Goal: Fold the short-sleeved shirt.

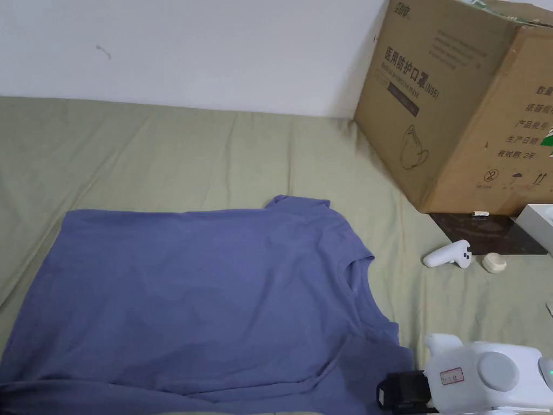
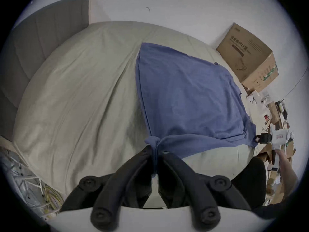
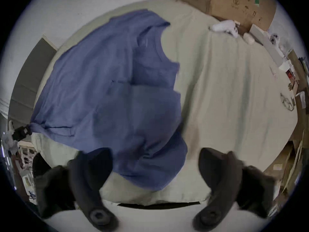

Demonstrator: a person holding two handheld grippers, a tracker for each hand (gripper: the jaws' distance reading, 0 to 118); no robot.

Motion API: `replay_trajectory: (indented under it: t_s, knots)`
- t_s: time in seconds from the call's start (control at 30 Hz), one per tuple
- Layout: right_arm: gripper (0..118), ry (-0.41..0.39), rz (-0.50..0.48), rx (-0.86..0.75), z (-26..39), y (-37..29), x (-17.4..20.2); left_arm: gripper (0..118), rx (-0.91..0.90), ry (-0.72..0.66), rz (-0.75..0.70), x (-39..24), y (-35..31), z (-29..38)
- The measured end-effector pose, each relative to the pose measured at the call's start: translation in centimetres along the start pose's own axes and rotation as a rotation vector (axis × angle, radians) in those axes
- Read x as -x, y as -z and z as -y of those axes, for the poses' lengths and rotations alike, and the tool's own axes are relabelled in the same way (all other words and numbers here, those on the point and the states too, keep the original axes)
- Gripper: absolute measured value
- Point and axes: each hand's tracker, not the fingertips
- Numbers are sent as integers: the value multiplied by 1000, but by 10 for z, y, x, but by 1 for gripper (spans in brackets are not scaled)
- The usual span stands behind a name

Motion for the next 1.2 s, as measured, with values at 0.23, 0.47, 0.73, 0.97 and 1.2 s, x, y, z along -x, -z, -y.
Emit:
replay_trajectory:
  t_s: [0.23, 0.47, 0.73, 0.97, 1.2]
  knots:
    - [4, 11, -72, -93, 16, -33, -9, 4, 30, -43, -6, 1, 0, 3]
    - [4, 14, -51, -110, 33, -55, -25, 4, 47, -54, 9, 9, 2, 4]
    - [4, 46, -89, -316, 15, -89, -17, 4, 61, -90, 37, 13, 1, -18]
    - [4, -17, -85, -375, -110, -74, 10, 4, 111, -164, 71, 12, 33, -80]
    - [11, -4, -7, -320, -201, 6, 44, 10, 111, -184, 57, 17, 91, -136]
